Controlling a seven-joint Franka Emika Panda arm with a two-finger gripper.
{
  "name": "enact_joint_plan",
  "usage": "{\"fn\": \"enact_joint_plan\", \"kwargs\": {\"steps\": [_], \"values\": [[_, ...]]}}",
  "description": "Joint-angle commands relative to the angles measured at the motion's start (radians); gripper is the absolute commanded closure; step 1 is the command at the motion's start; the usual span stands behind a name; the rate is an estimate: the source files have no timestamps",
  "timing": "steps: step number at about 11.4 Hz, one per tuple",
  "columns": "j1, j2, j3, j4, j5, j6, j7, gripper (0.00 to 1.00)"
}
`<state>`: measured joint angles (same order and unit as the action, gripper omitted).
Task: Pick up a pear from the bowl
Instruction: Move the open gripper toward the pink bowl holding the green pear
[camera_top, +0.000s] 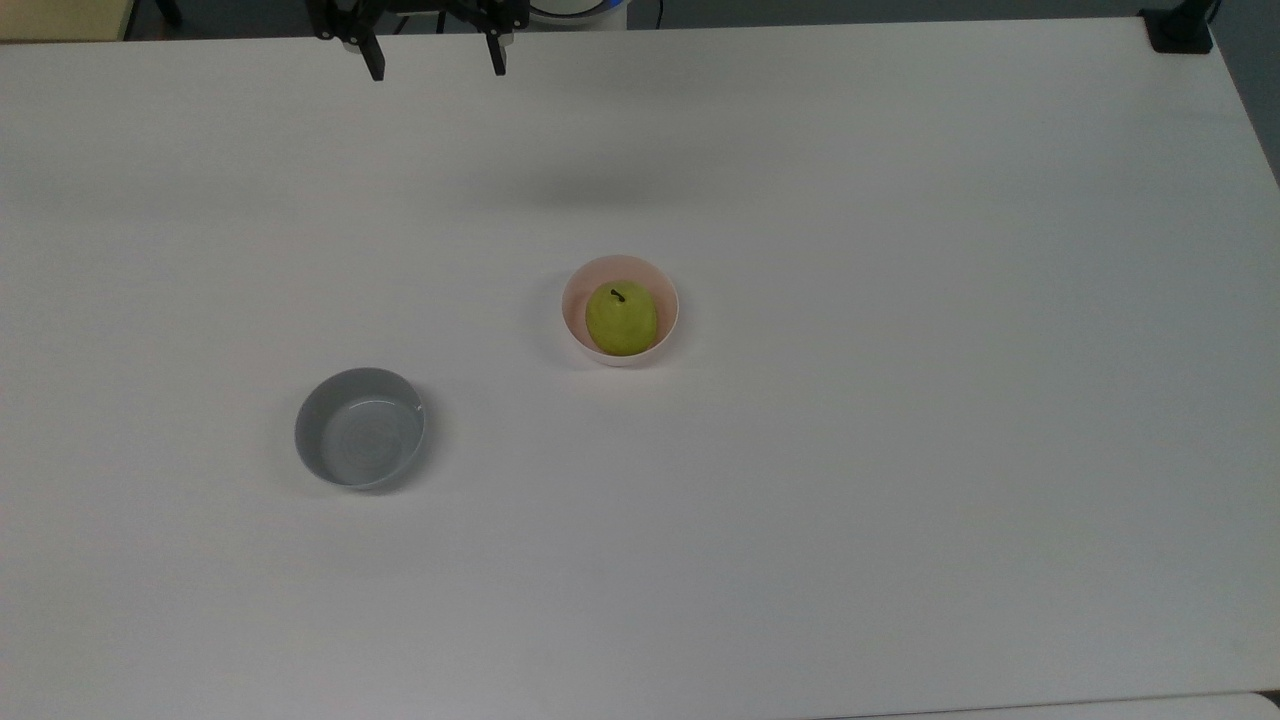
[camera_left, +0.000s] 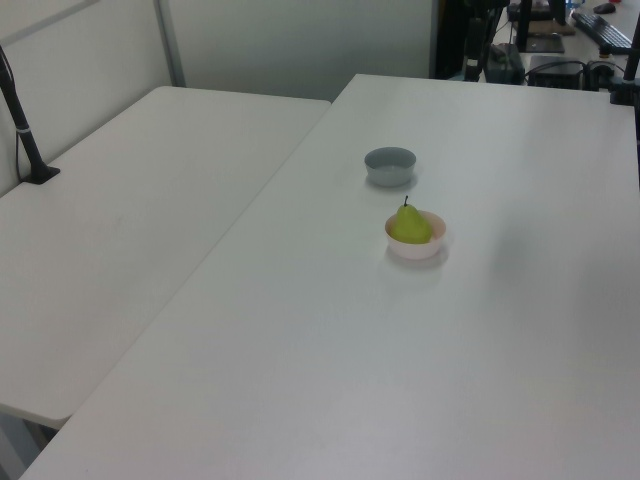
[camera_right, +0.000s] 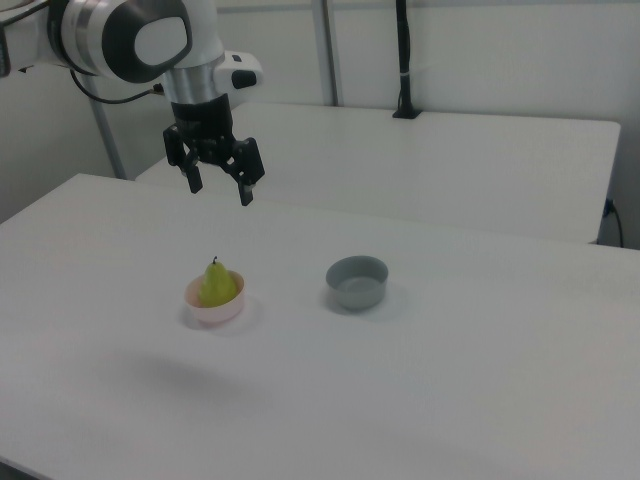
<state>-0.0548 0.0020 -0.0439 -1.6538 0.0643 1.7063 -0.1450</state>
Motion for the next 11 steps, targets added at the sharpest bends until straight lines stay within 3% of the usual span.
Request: {"fn": "enact_joint_plan", "kwargs": {"steps": [1, 11], "values": [[0.007, -0.005, -0.002, -0.003, 0.009, -0.011, 0.013, 0.00], [0.006, -0.007, -0.002, -0.001, 0.009, -0.013, 0.004, 0.00]]}}
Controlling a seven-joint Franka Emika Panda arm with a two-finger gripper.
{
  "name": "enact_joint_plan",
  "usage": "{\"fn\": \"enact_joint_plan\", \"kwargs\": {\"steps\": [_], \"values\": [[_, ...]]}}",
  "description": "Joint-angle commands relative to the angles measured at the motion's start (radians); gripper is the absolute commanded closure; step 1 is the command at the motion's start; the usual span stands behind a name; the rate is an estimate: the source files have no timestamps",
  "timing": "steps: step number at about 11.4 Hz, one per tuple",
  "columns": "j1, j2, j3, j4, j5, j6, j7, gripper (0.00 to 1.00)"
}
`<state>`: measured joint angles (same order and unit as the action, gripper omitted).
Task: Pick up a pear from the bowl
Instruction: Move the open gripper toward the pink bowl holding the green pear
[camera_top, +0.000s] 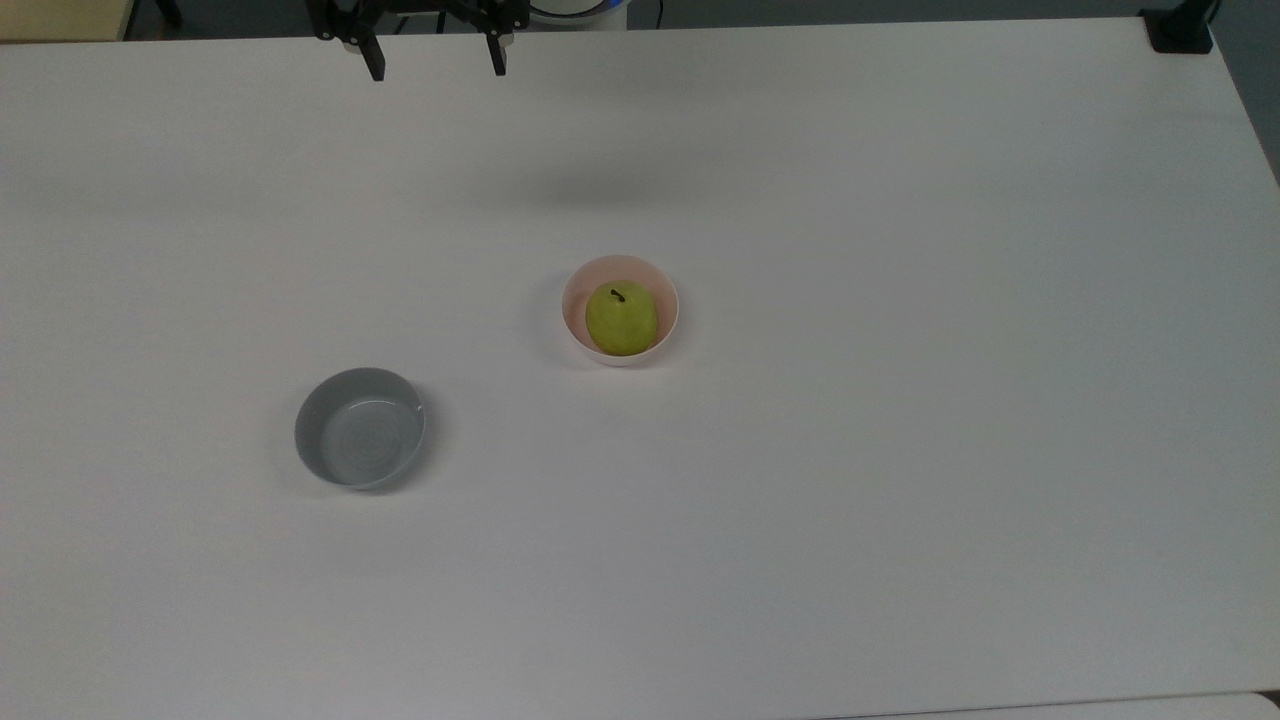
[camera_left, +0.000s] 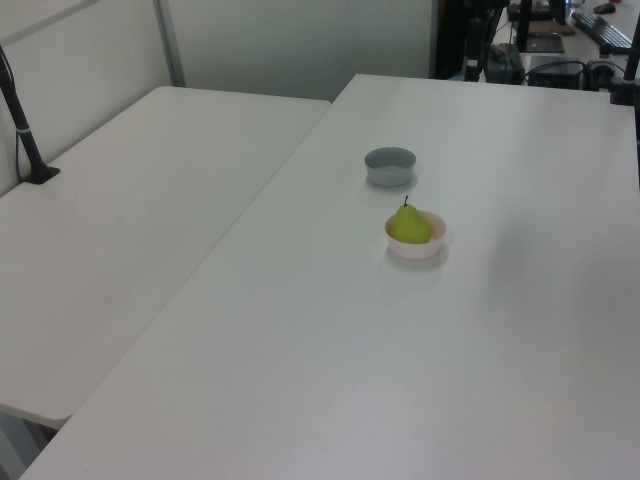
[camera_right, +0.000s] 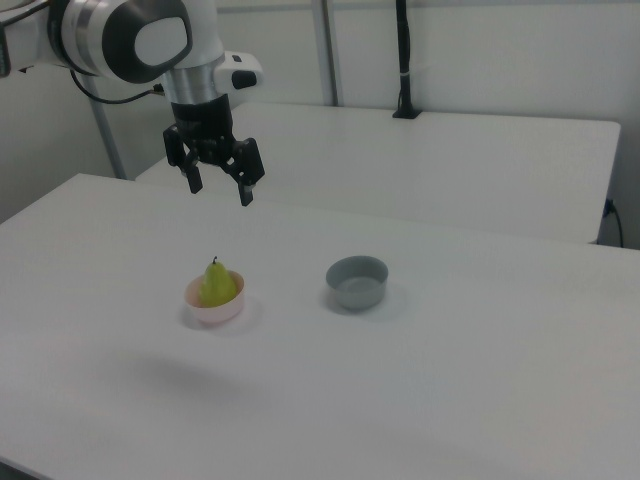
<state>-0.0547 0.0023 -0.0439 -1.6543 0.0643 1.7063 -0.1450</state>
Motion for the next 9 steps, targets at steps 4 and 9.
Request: {"fn": "enact_joint_plan", "kwargs": {"steps": [4, 9], "values": [[0.006, -0.001, -0.002, -0.005, 0.000, -0.010, -0.195, 0.00], [0.099, 0.062, -0.002, -0.004, -0.104, -0.008, -0.209, 0.00]]}}
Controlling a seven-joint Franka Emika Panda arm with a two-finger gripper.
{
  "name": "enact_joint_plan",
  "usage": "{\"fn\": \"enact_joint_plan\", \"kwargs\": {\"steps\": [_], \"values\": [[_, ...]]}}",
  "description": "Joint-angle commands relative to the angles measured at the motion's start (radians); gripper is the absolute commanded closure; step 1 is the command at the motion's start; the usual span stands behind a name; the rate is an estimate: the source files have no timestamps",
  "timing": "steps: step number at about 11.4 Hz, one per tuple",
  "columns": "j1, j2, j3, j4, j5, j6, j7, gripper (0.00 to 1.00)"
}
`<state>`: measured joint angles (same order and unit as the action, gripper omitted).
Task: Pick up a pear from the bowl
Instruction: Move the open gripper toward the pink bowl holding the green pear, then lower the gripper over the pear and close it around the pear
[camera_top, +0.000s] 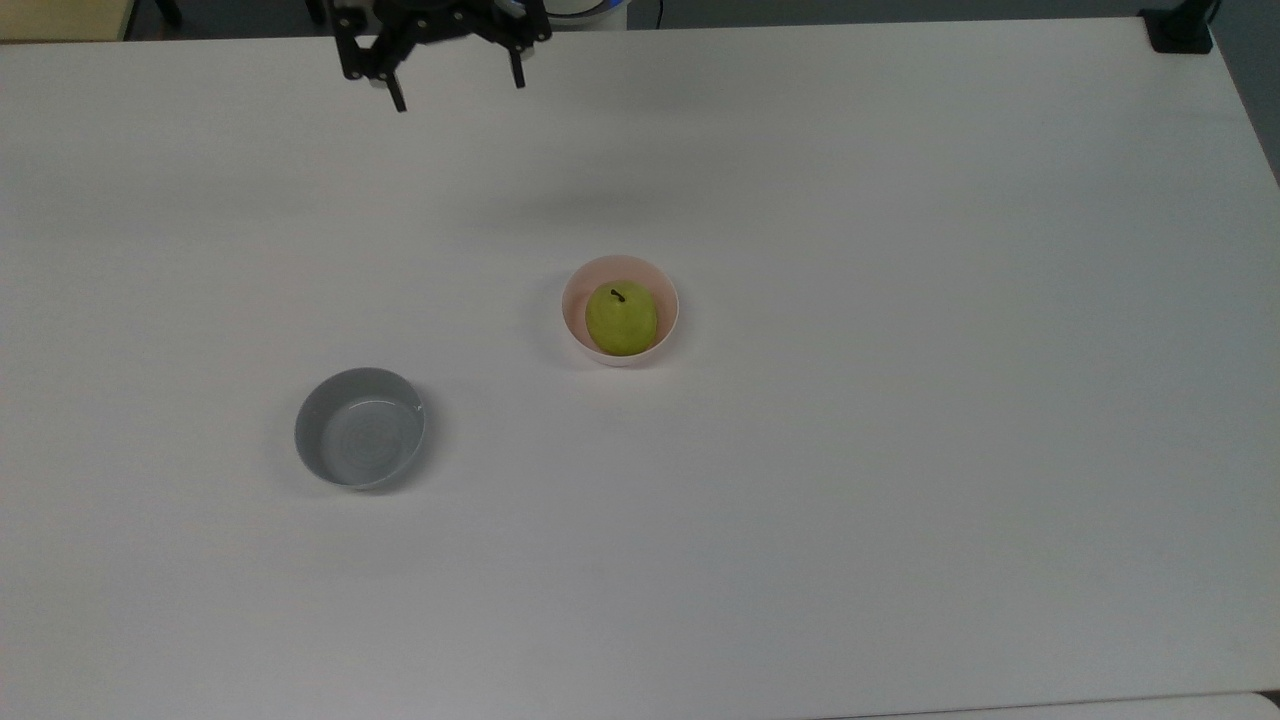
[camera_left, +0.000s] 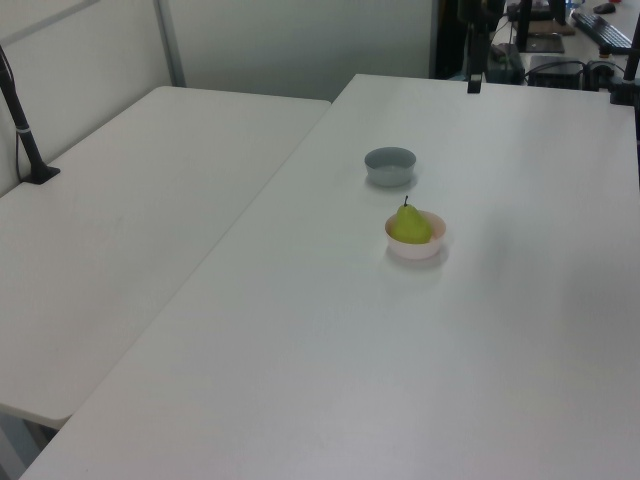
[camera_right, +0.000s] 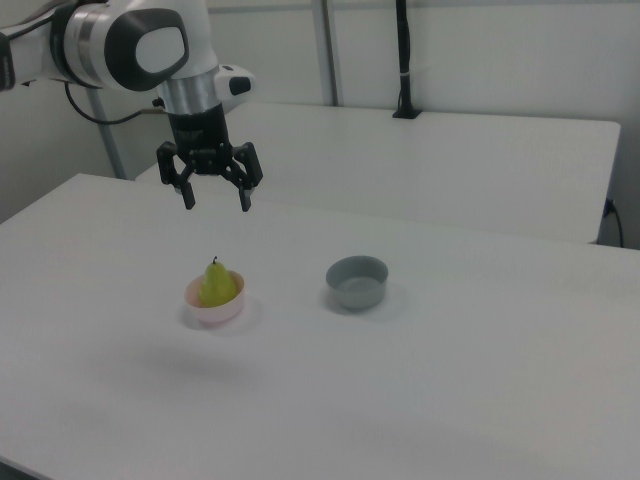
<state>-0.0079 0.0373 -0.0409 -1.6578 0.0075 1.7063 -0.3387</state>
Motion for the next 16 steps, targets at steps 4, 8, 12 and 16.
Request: {"fn": "enact_joint_plan", "kwargs": {"steps": [4, 8, 12, 16], "values": [[0.077, 0.088, -0.004, -0.019, -0.034, 0.096, 0.018, 0.00], [0.121, 0.142, 0.001, -0.078, -0.012, 0.237, 0.164, 0.00], [0.144, 0.217, 0.006, -0.091, 0.008, 0.300, 0.178, 0.00], [0.157, 0.282, 0.042, -0.091, 0.008, 0.380, 0.239, 0.00]]}}
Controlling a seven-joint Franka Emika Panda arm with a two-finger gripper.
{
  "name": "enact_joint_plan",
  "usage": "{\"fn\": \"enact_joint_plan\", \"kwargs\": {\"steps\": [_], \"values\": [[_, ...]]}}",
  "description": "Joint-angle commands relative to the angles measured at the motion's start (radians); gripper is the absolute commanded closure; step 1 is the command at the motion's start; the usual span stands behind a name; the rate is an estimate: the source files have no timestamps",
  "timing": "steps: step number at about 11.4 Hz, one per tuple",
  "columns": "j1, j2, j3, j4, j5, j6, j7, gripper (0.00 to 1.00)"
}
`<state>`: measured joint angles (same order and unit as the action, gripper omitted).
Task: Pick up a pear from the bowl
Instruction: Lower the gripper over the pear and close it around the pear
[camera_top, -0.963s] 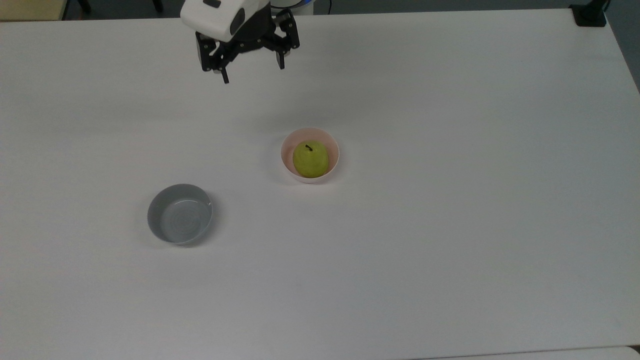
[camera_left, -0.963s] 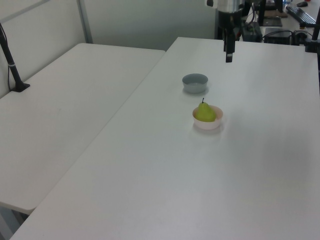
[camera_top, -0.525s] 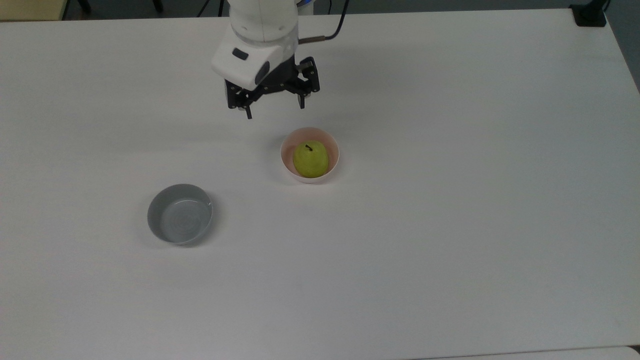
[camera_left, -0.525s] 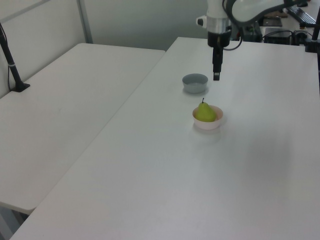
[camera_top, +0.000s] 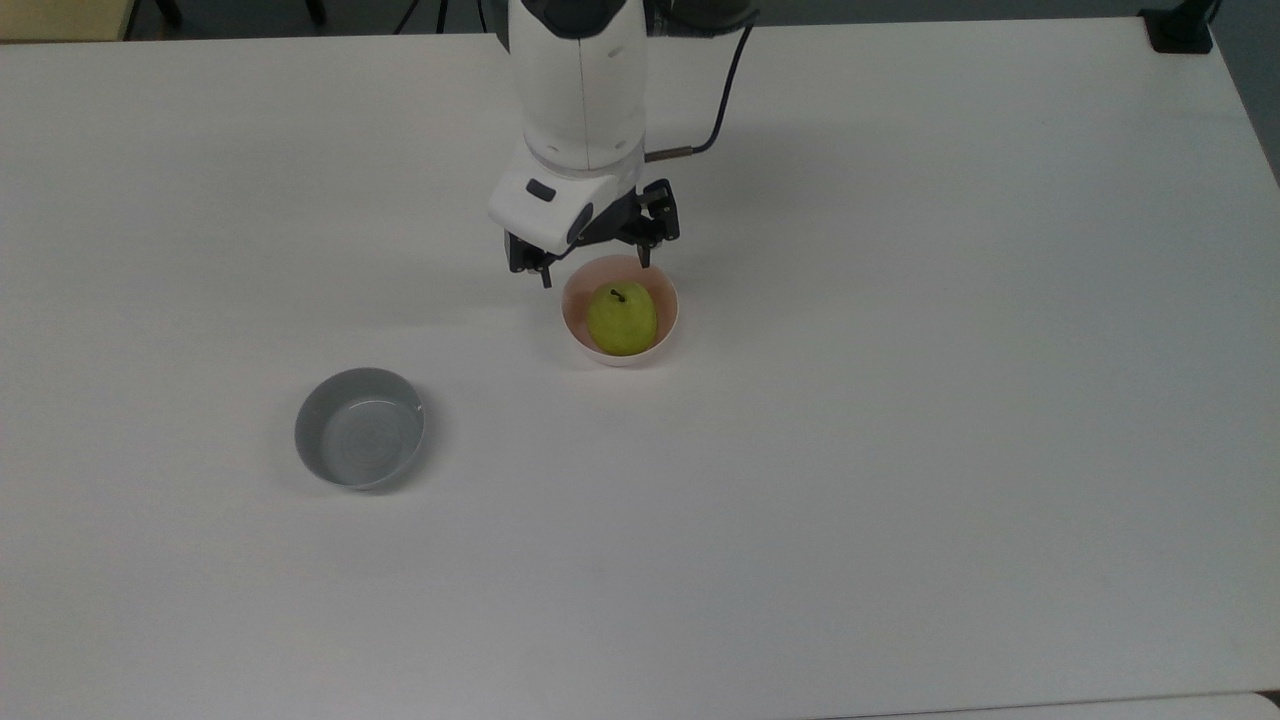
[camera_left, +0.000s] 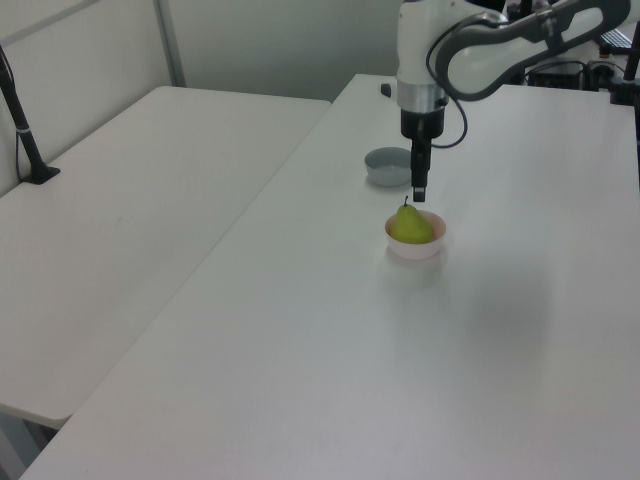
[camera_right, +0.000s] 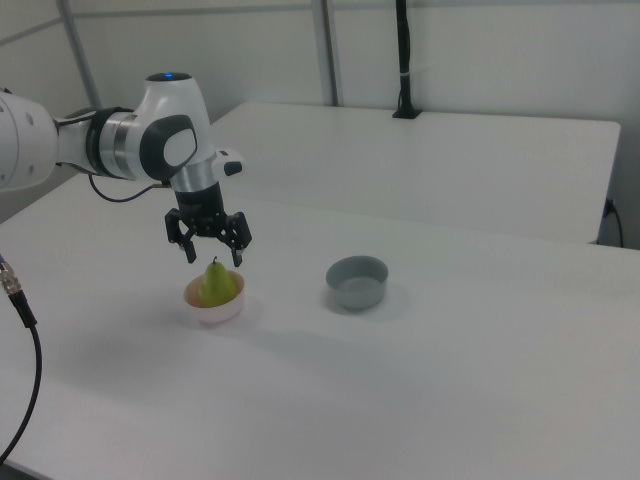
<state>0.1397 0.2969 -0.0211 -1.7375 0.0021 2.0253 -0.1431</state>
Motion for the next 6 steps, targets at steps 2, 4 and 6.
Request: {"fn": "enact_joint_plan", "kwargs": {"steps": [2, 4, 6], "values": [[0.009, 0.057, 0.030, -0.010, 0.012, 0.085, 0.046, 0.00], [0.009, 0.065, 0.030, -0.011, 0.009, 0.092, 0.043, 0.00], [0.009, 0.073, 0.030, -0.010, 0.002, 0.092, 0.039, 0.01]]}}
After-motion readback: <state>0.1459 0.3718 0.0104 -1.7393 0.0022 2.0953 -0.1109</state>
